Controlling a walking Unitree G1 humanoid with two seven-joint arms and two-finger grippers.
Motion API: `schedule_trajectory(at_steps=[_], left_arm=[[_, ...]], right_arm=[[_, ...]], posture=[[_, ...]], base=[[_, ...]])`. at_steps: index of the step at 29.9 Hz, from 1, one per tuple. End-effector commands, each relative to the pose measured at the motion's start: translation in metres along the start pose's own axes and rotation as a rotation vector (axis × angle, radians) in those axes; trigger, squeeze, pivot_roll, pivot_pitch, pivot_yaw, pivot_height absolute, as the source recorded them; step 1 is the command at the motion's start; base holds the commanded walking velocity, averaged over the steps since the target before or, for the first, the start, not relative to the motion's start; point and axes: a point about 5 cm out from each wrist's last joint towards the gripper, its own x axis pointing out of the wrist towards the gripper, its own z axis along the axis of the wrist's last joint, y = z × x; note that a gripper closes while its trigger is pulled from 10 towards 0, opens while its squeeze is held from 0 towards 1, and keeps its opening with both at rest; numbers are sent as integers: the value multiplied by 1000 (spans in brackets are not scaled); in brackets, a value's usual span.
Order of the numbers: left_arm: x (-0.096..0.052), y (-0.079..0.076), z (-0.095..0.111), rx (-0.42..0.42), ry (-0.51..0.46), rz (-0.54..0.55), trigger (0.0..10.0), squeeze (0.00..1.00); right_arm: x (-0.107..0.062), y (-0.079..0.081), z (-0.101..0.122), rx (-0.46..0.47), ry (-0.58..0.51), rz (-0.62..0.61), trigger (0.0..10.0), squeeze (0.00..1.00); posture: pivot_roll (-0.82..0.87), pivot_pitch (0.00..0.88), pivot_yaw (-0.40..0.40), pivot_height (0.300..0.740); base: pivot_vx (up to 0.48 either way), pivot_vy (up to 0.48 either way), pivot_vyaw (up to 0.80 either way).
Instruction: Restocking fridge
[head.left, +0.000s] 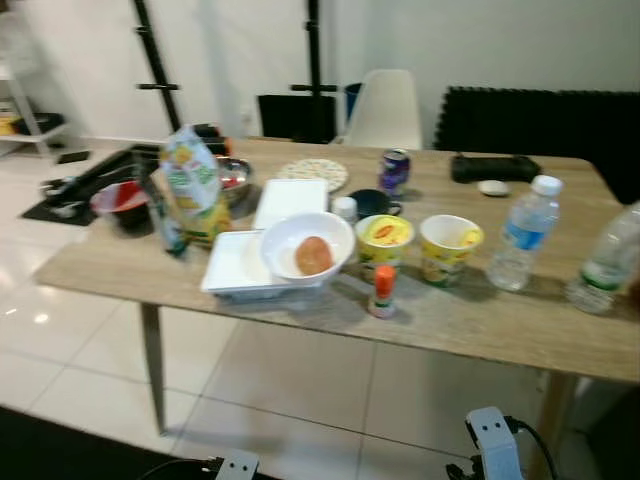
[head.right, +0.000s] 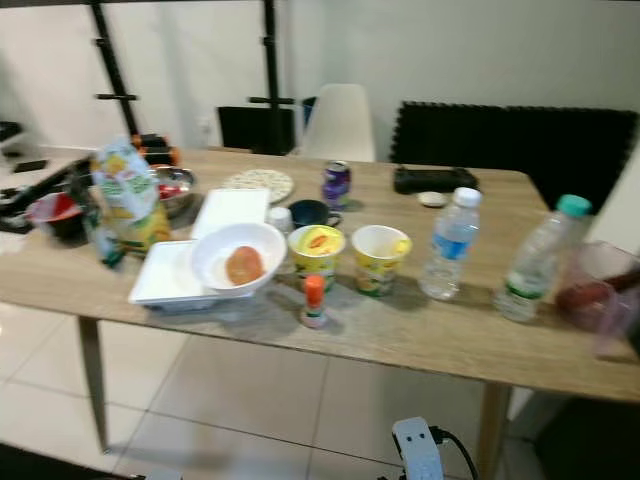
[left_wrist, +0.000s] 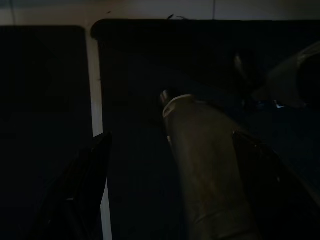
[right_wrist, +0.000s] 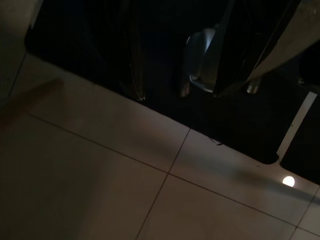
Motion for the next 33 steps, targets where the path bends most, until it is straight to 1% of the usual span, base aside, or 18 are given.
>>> schedule_trajectory(at_steps=[1,4,5,6,10,11,14,17,19,20,21,22,23,25,26,28,30,33], left_arm=[[-1,1,-4,0,12,4,10000,0],[-1,1,-4,0,12,4,10000,0],[-1,1,-4,1,12,4,10000,0],[-1,1,-5,4,11,4,10000,0],[-1,1,-5,6,11,3,10000,0],[-1,1,-5,6,11,3,10000,0],[-1,2,-5,9,12,2,10000,0],[-1,2,-5,8,13,2,10000,0],[-1,2,-5,8,12,3,10000,0],[-1,2,-5,8,12,3,10000,0],[-1,2,-5,8,12,3,10000,0],[-1,2,-5,8,11,1,10000,0],[-1,2,-5,8,11,1,10000,0],[-1,1,-5,8,10,0,10000,0],[-1,1,-5,8,10,0,10000,0],[-1,1,-4,7,8,-3,10000,0],[-1,0,-4,5,5,-6,10000,0],[0,-1,-3,2,2,-7,10000,0]], right_arm=[[4,6,9,-4,-43,42,10000,0],[5,10,15,2,-77,113,10000,0],[6,17,19,-23,-103,191,10000,0],[7,33,33,-42,-184,381,10000,0],[6,42,49,-34,-267,537,10000,0],[6,42,49,-34,-267,537,10000,0],[-2,54,70,-50,-358,770,10000,0],[-7,58,78,-71,-389,856,10000,0],[-17,61,94,-85,-470,943,10000,0],[-21,60,105,-78,-529,955,10000,0],[-21,60,105,-78,-529,955,10000,0],[-27,56,133,-36,-679,925,10000,0],[-27,56,133,-36,-679,925,10000,0],[-35,52,156,3,-804,899,10000,0],[-35,52,156,3,-804,899,10000,0],[-49,48,189,12,-944,876,10000,0],[-59,48,208,-11,-1012,860,10000,0],[-65,49,220,-39,-1045,841,10000,0]], posture=[[-58,0,-10,740],[-60,0,-10,740],[-60,0,-9,740],[-64,0,-8,740],[-64,0,-9,740],[-64,0,-9,740],[-65,0,-6,740],[-64,0,-4,740],[-63,0,-6,740],[-63,0,-7,740],[-63,0,-7,740],[-64,0,-6,740],[-64,0,-6,740],[-63,0,-6,740],[-63,0,-6,740],[-63,0,-6,740],[-60,0,-10,740],[-60,0,-15,740]], base=[[0,0,0],[0,0,0],[0,0,0],[0,0,0],[0,0,0],[0,0,0],[0,0,0],[0,0,0],[0,0,0],[0,0,0],[0,0,0],[0,0,0],[0,0,0],[0,0,0],[0,0,0],[0,0,0],[0,0,0],[0,0,0]])
